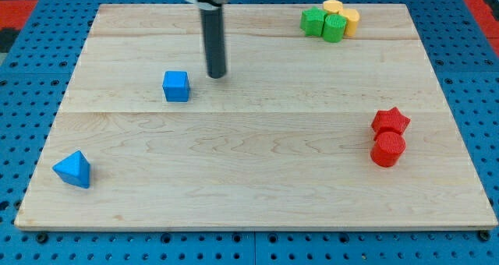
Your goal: Move blue cube to the top of blue triangle
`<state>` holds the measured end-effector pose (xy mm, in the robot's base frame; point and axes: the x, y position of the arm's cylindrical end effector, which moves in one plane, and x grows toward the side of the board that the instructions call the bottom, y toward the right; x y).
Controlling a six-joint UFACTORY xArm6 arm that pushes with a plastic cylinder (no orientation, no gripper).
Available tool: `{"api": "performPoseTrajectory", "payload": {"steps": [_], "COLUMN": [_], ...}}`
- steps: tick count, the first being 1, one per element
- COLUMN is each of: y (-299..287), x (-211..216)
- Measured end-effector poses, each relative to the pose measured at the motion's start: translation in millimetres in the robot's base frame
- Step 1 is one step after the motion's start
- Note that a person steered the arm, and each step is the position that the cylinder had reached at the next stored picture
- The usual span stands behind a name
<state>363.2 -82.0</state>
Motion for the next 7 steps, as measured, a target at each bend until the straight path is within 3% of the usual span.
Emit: {"api": "performPoseTrajectory", "payload": {"steps": [1, 3, 5, 6, 7], "y": [-35.2, -62.7, -78.5, -76.0, 14.9], "x": [36.4, 14.1, 121.4, 130.9, 110.3]}}
